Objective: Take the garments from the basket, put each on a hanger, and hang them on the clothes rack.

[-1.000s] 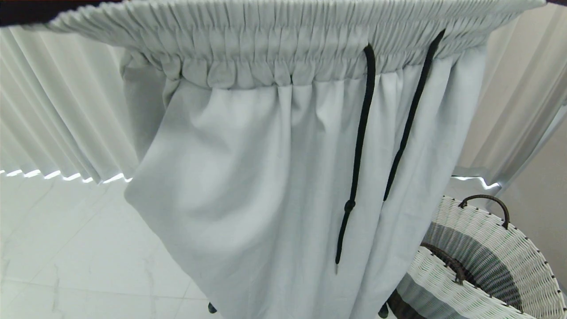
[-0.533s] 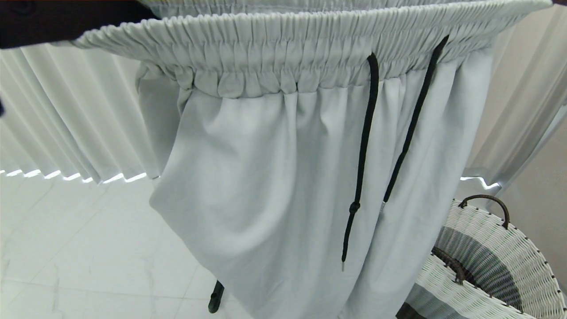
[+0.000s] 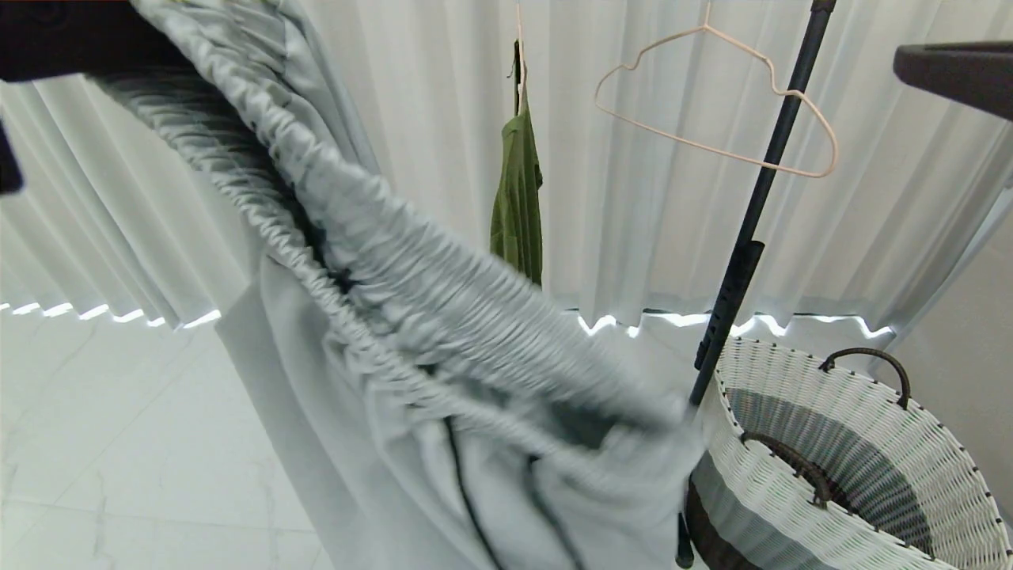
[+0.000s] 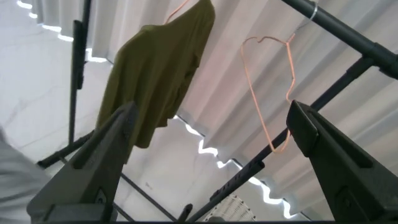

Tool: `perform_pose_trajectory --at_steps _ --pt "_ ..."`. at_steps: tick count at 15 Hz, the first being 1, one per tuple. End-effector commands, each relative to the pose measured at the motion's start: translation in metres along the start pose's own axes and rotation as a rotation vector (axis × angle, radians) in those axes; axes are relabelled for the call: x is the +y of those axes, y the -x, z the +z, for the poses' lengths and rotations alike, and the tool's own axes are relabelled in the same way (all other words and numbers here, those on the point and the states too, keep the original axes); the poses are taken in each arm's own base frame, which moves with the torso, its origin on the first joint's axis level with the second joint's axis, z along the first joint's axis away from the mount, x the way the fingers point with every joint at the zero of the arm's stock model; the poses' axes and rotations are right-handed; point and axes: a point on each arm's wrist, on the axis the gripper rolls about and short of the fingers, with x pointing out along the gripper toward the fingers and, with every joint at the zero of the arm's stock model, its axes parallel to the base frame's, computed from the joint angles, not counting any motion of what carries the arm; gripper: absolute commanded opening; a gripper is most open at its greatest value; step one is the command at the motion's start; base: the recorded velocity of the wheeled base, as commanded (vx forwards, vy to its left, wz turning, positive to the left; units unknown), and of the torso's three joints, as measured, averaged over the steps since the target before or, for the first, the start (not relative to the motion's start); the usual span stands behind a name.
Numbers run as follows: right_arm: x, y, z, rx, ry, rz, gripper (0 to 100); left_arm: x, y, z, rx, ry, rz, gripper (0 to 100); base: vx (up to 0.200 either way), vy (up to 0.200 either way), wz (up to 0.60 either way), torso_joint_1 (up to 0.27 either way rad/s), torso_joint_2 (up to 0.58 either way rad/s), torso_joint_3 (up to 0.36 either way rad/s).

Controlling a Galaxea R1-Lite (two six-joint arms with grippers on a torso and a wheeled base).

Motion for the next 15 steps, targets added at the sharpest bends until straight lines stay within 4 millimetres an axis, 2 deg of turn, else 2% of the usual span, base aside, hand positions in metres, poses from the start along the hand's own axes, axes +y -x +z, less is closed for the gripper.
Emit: perform_pose_trajectory --at_steps 1,5,6,8,10,15 --pt "-0.001 0.012 -0.004 -0.015 -0.003 0.03 100 0.011 -0.007 -0.002 0.02 0.008 0.097 0 0.0 0.0 0.0 0.0 0.0 0.0" --pt "-0.004 0.024 -0.016 0.004 0.008 0.031 100 0.017 -0.01 -0.003 0.03 0.011 0.143 0 0.0 0.0 0.0 0.0 0.0 0.0" --pt "-0.005 0.025 -0.023 0.034 0.022 0.011 100 0.017 -0.01 -0.003 0.03 0.009 0.143 0 0.0 0.0 0.0 0.0 0.0 0.0" --pt "-0.016 0.027 -0.057 0.227 0.101 -0.115 100 0.017 -0.01 -0.003 0.029 0.005 0.143 0 0.0 0.0 0.0 0.0 0.0 0.0" --pt "-0.026 0.03 -0.08 0.381 0.142 -0.212 100 0.018 -0.008 -0.002 0.026 0.006 0.144 0 0.0 0.0 0.0 0.0 0.0 0.0" --pt "-0.025 0.038 -0.104 0.468 0.171 -0.259 100 0.019 -0.006 -0.002 0.024 -0.012 0.146 0 0.0 0.0 0.0 0.0 0.0 0.0"
